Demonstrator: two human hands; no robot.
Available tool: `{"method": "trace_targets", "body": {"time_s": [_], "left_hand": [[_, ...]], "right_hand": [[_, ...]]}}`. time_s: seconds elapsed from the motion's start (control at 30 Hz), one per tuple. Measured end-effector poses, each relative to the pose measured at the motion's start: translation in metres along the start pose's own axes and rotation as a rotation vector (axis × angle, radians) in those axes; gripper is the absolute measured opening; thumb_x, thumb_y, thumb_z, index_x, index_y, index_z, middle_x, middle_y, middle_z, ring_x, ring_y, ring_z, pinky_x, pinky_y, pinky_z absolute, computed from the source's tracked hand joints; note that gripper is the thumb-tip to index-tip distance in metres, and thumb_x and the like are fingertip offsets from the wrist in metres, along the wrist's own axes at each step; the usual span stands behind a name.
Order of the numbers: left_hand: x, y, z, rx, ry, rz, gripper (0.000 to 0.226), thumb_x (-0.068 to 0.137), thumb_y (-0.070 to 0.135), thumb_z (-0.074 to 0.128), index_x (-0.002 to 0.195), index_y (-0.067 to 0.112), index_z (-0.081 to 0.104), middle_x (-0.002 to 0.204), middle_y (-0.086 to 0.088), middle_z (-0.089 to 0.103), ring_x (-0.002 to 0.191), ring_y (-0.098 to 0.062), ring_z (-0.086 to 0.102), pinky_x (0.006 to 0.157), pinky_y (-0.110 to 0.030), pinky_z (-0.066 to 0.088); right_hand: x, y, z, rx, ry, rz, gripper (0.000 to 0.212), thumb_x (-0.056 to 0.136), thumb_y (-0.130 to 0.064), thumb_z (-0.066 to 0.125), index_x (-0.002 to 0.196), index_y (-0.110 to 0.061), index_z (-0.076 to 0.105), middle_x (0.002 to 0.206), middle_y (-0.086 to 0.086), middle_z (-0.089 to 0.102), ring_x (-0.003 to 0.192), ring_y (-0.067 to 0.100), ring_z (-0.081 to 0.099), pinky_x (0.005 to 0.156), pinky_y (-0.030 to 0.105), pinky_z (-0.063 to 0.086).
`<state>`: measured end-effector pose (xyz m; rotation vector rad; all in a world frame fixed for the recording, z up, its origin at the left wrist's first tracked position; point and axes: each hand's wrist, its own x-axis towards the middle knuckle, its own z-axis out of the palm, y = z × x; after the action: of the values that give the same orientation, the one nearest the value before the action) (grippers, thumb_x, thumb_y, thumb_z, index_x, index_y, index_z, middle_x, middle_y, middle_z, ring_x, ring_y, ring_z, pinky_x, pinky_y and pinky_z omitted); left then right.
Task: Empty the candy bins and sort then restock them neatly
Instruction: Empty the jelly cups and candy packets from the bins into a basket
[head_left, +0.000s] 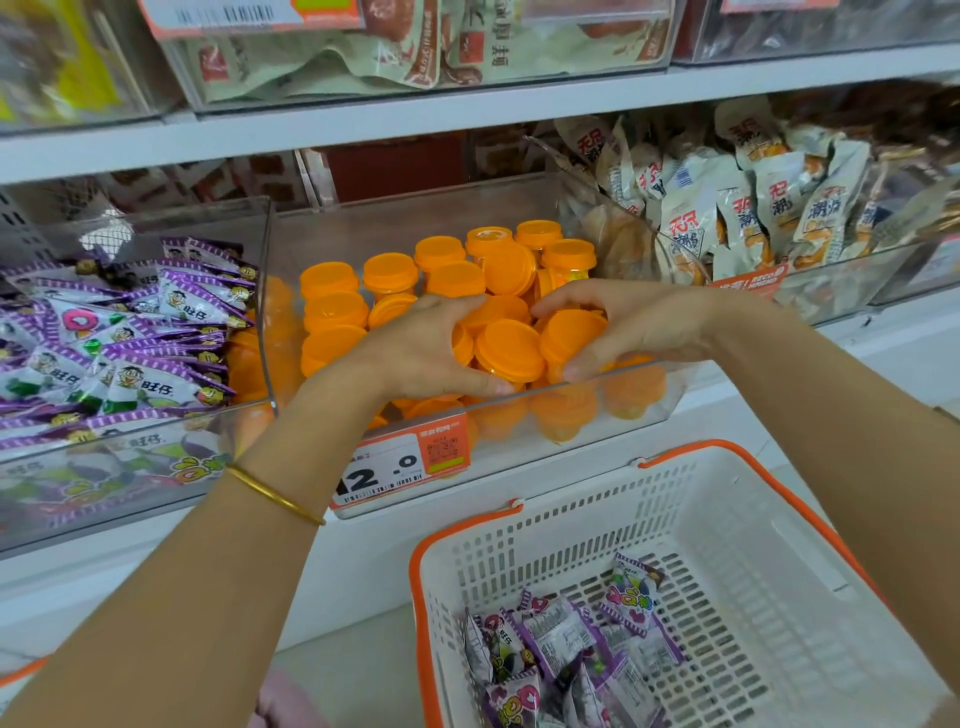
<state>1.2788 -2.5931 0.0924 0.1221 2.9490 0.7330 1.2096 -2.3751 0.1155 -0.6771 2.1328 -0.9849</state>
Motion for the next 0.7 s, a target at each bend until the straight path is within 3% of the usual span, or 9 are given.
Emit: {"method": "trace_targets", "body": {"time_s": [0.17, 0.3, 0.4, 0.53, 0.7], "left_hand": [[-0.003, 0.003, 0.001, -0.044, 0.043, 0.017, 0.113, 0.050, 0.065, 0.066, 0.148, 0.029, 0.025, 0.154, 0.003, 0.023, 0.141, -0.016, 0.021, 0.107, -0.026, 0.023], [-0.004, 0.001, 0.001, 0.001, 0.020, 0.038, 0.108, 0.059, 0.060, 0.073, 0.150, 0.031, 0.020, 0.157, 0.004, 0.016, 0.144, -0.017, 0.015, 0.113, -0.032, 0.022], [-0.003, 0.000, 0.001, 0.043, -0.008, 0.033, 0.116, 0.050, 0.068, 0.069, 0.149, 0.032, 0.021, 0.155, 0.003, 0.020, 0.142, -0.019, 0.020, 0.114, -0.039, 0.026], [-0.003, -0.003, 0.000, 0.004, 0.065, 0.066, 0.102, 0.057, 0.059, 0.076, 0.146, 0.032, 0.033, 0.151, 0.005, 0.029, 0.139, -0.016, 0.026, 0.112, -0.033, 0.027], [-0.005, 0.000, -0.001, -0.057, 0.140, 0.077, 0.090, 0.054, 0.061, 0.073, 0.136, 0.035, 0.047, 0.151, 0.006, 0.032, 0.139, -0.014, 0.027, 0.114, -0.038, 0.027]], "right_hand": [[0.013, -0.001, 0.010, 0.128, 0.148, -0.026, 0.053, 0.069, -0.023, 0.081, 0.116, -0.033, 0.059, 0.128, -0.005, 0.051, 0.115, 0.022, 0.055, 0.096, 0.048, 0.049], [0.012, -0.007, 0.013, 0.236, 0.138, -0.033, 0.066, 0.059, -0.022, 0.079, 0.122, -0.026, 0.057, 0.130, -0.002, 0.053, 0.114, 0.021, 0.057, 0.096, 0.047, 0.050], [0.012, -0.012, 0.016, 0.346, 0.117, -0.061, 0.068, 0.053, -0.022, 0.076, 0.118, -0.020, 0.059, 0.127, 0.003, 0.058, 0.113, 0.023, 0.059, 0.095, 0.046, 0.050], [0.014, -0.011, 0.017, 0.495, 0.130, -0.060, 0.060, 0.053, -0.018, 0.074, 0.112, -0.020, 0.063, 0.123, 0.005, 0.062, 0.115, 0.025, 0.058, 0.097, 0.052, 0.047], [0.013, -0.011, 0.016, 0.620, 0.144, -0.073, 0.061, 0.057, -0.013, 0.072, 0.118, -0.014, 0.063, 0.123, 0.007, 0.064, 0.111, 0.029, 0.062, 0.086, 0.054, 0.052]]}}
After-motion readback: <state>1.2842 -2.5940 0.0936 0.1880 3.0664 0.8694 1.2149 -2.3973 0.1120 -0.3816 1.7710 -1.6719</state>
